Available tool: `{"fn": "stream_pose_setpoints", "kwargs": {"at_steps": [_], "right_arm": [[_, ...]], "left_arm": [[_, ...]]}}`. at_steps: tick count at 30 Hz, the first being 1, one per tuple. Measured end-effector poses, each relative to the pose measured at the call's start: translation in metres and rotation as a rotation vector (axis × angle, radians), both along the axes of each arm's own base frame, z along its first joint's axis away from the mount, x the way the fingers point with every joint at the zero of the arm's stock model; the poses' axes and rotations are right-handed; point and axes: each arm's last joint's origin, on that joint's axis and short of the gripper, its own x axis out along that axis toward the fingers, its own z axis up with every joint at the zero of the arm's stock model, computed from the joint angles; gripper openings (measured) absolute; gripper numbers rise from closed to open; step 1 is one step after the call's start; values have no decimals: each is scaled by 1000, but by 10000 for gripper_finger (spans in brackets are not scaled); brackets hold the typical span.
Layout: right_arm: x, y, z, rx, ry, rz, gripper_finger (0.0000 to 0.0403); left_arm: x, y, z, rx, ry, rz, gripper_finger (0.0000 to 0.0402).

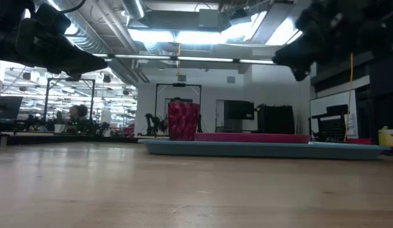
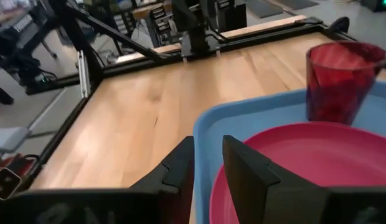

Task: Pick and place plate/cup/fork/spoon on tray
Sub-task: Return to Home Position

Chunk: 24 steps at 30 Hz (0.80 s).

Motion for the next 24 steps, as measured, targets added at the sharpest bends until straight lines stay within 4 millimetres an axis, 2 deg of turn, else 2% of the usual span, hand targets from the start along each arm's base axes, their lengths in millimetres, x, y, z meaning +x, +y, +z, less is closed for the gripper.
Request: {"fn": "stream_pose_setpoints", "kwargs": {"at_steps": [5, 15, 24], "right_arm": [[-21, 1, -5, 21, -58, -11, 88], [-45, 3, -3, 16, -195, -14, 88], [-68, 5, 15, -25, -398, -1, 88]], "left_arm": [[0, 0, 0, 0, 1, 0, 82], [0, 0, 0, 0, 0, 0, 82], [0, 0, 0, 0, 0, 0, 82]]}}
